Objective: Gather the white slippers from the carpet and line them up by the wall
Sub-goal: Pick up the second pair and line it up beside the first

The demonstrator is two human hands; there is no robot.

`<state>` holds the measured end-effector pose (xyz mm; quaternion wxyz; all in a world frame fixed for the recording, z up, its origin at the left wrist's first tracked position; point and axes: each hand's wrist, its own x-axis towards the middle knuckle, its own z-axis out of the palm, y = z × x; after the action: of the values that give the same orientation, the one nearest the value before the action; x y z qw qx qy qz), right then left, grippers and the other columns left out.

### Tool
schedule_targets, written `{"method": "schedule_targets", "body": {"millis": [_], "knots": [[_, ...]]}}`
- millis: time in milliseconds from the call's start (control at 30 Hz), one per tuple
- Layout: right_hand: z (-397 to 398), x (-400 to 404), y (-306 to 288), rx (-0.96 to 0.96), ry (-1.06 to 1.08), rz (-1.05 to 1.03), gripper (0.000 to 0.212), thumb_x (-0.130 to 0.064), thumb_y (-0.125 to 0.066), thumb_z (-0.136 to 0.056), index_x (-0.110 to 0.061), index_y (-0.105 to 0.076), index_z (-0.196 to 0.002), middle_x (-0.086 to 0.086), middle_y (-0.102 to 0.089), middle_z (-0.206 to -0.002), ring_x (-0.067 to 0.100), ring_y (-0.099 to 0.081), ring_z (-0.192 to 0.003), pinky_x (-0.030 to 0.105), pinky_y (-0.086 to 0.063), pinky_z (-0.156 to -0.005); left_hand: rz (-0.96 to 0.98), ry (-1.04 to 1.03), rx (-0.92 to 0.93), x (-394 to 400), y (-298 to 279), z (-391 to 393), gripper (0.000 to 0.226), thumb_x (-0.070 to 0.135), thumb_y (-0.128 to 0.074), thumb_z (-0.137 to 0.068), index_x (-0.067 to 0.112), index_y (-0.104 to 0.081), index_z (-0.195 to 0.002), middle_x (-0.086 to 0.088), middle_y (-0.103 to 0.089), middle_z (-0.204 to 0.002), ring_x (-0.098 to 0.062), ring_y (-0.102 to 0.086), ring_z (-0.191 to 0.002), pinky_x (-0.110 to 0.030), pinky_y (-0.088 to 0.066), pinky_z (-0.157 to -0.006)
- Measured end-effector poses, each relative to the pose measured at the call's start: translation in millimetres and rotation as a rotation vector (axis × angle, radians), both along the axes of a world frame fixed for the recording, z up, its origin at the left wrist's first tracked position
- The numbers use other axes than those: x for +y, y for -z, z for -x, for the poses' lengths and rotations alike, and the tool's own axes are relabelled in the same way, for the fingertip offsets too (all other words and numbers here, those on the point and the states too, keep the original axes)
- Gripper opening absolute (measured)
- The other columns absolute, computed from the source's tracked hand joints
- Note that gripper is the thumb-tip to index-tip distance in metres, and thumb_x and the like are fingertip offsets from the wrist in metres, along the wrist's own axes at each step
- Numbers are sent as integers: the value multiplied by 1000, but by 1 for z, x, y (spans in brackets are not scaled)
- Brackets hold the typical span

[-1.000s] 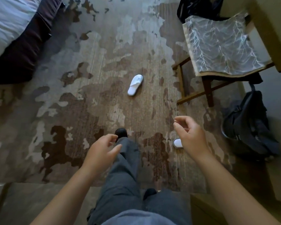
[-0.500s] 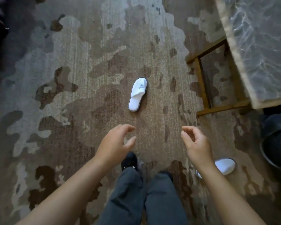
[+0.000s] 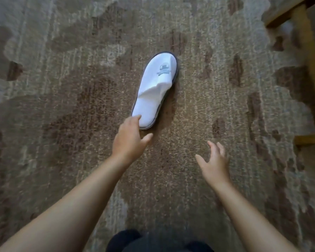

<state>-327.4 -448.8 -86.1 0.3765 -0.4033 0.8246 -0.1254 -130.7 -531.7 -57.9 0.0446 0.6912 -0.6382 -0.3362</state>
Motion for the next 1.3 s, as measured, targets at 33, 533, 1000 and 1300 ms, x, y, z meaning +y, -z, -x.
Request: {"method": "schedule_targets", "body": {"millis": [33, 533, 1000, 1300], "knots": [[2, 1, 18, 25, -35, -51, 60, -23, -59, -81, -11, -31, -133, 20, -17, -149, 33, -13, -136, 42, -13, -112, 6, -11, -11, -9, 19, 3, 69, 30, -63, -76, 9, -30, -133, -15, -37, -140, -30, -34, -129, -42, -29, -106], [14, 19, 51, 57, -241, -112, 60, -33, -50, -85, -23, -22, -137, 2, -1, -155, 23, -1, -140, 44, -11, -114, 87, -143, -169, -48, 89, 23, 95, 39, -74, -62, 10, -19, -135, -27, -31, -136, -42, -27, -124, -48, -24, -104], [80, 181, -46, 64, 559, -68, 43, -14, -56, -81, -6, -44, -122, 17, -40, -133, 28, -35, -125, 29, -24, -103, -21, 546, 80, 92, 2, 136, 98, 26, -75, -55, 13, -21, -136, -26, -36, -130, -41, -32, -120, -48, -29, -102], [174, 317, 13, 316, 945, -174, 54, -25, -59, -81, -5, -36, -126, 19, -37, -136, 36, -36, -123, 43, -38, -94, -12, 819, 116, 195, 39, 247, 91, 29, -71, -64, 12, -19, -136, -25, -28, -137, -41, -27, -123, -49, -26, -102]]}}
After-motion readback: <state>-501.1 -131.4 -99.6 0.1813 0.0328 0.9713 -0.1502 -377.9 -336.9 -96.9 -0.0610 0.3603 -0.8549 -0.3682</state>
